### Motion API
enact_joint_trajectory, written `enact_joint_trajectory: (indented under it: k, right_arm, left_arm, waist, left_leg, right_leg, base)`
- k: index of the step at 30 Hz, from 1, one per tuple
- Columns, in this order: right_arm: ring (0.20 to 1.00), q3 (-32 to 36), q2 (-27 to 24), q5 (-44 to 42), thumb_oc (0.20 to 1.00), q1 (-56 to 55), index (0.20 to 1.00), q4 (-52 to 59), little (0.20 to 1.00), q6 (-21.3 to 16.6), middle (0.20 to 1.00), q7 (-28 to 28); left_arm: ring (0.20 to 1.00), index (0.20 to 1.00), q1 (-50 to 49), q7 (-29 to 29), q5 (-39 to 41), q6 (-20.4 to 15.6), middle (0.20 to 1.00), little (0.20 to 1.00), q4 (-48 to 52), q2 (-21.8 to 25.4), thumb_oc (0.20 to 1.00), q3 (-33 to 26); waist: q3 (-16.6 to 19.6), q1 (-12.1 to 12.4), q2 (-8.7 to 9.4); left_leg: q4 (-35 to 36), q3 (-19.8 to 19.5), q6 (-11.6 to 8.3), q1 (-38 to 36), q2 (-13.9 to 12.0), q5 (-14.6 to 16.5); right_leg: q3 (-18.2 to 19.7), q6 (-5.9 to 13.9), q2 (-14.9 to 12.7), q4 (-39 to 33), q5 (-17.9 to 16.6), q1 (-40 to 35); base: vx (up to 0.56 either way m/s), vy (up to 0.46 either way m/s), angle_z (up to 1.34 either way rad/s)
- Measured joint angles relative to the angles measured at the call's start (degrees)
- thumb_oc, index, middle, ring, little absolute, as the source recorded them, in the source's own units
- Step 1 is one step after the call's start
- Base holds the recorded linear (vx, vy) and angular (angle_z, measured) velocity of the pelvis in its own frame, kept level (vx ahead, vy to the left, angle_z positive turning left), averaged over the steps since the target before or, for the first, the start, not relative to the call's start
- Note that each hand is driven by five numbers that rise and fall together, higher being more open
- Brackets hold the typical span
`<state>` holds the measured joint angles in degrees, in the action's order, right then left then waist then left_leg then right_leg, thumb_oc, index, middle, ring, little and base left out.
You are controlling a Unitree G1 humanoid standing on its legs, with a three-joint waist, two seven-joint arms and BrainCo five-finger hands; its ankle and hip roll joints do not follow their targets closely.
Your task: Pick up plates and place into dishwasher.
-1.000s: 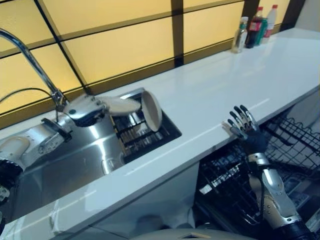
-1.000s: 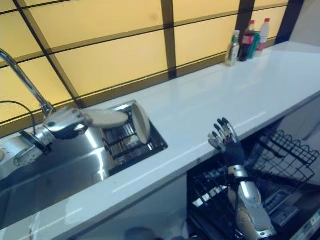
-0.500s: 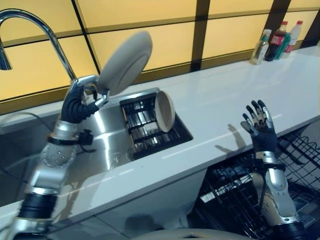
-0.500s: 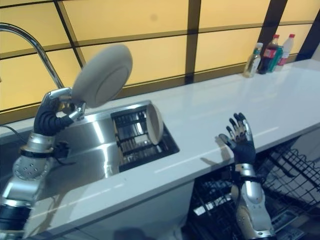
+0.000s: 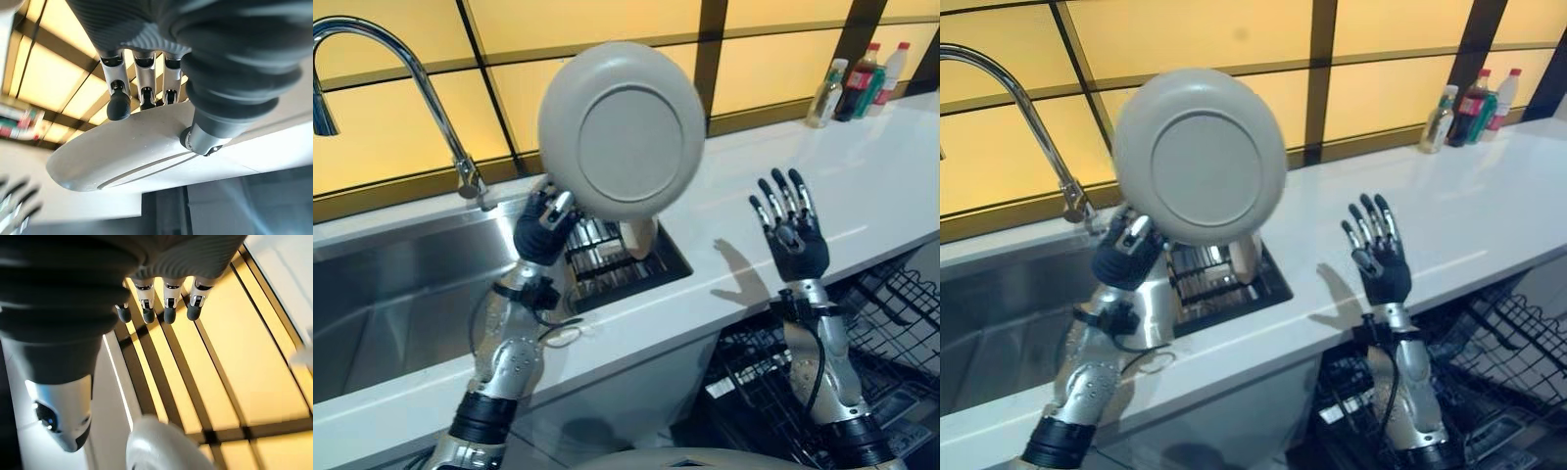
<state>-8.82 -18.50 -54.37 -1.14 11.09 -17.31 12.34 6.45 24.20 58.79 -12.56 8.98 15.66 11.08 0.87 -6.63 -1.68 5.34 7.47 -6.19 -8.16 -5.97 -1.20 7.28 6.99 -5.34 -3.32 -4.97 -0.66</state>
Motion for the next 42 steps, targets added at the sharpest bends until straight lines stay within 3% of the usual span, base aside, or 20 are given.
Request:
enact_joint_trajectory:
  k: [4,13,17,25,36,42]
  right_arm:
    - [1.0,-3.0,0.0,-4.8,1.0,0.5,1.0,0.2,1.0,3.9,1.0,5.2]
    - [1.0,-4.2,-0.3,-11.4,1.0,2.4,1.0,4.4,1.0,10.4,1.0,12.4]
    - [1.0,-4.3,-0.3,-14.0,1.0,3.4,1.0,4.6,1.0,13.3,1.0,13.2]
    - [1.0,-4.4,-1.0,-16.1,1.0,3.4,1.0,4.6,1.0,23.8,1.0,14.8]
    - [1.0,-4.1,-4.2,-12.4,1.0,3.5,1.0,4.6,1.0,24.3,1.0,11.5]
    - [1.0,-4.1,-4.6,-10.1,1.0,4.4,1.0,4.6,1.0,24.3,1.0,8.1]
  left_arm:
    - [0.2,0.2,-0.6,0.9,3.2,2.2,0.2,0.2,0.2,-0.6,0.2,2.7]
    - [0.2,0.2,-2.6,0.6,0.5,1.8,0.2,0.2,0.2,-0.5,0.2,4.0]
    - [0.2,0.2,-2.6,0.5,-1.7,1.3,0.2,0.2,0.2,-0.1,0.2,4.0]
    - [0.2,0.2,-2.6,-0.5,-1.9,-0.6,0.2,0.2,-0.2,0.1,0.2,4.0]
    - [0.2,0.2,-2.6,-0.9,-6.0,-1.8,0.2,0.2,-2.2,0.2,0.2,5.7]
    - [0.2,0.2,-2.7,2.8,-6.0,-0.6,0.2,0.2,-3.6,0.6,0.2,7.2]
  waist:
    - [0.0,0.6,-0.01]
    - [0.0,1.3,0.03]
    - [0.1,1.4,0.22]
    - [0.5,1.5,0.81]
    - [0.7,1.4,1.55]
    - [0.7,1.4,1.54]
  left_leg:
    - [0.0,-0.1,0.0,0.0,0.0,0.0]
    - [0.0,-1.4,0.19,0.8,0.1,-0.2]
    - [0.0,-1.4,0.18,0.9,0.1,-0.2]
    - [0.0,-1.4,0.18,0.9,0.1,-0.1]
    - [0.0,-1.4,0.18,1.0,0.2,-0.1]
    - [0.0,-1.3,0.18,1.0,0.2,-0.1]
  right_leg:
    - [-0.1,0.0,0.0,0.0,0.0,-0.1]
    - [-1.5,-0.01,-0.3,-0.5,0.0,-0.2]
    - [-1.5,-0.21,-0.4,-0.7,-0.2,-0.4]
    - [-1.6,-0.03,-0.4,-0.9,-0.2,-0.2]
    - [-1.5,-0.01,-0.4,-0.9,-0.2,-0.2]
    - [-1.5,-0.01,-0.4,-0.9,-0.2,-0.2]
  base:
    - [0.0,0.0,0.0]
    - [0.0,0.001,0.07]
    - [0.0,0.0,0.0]
    - [0.0,0.0,0.0]
    - [0.0,0.0,0.0]
    - [0.0,0.0,0.0]
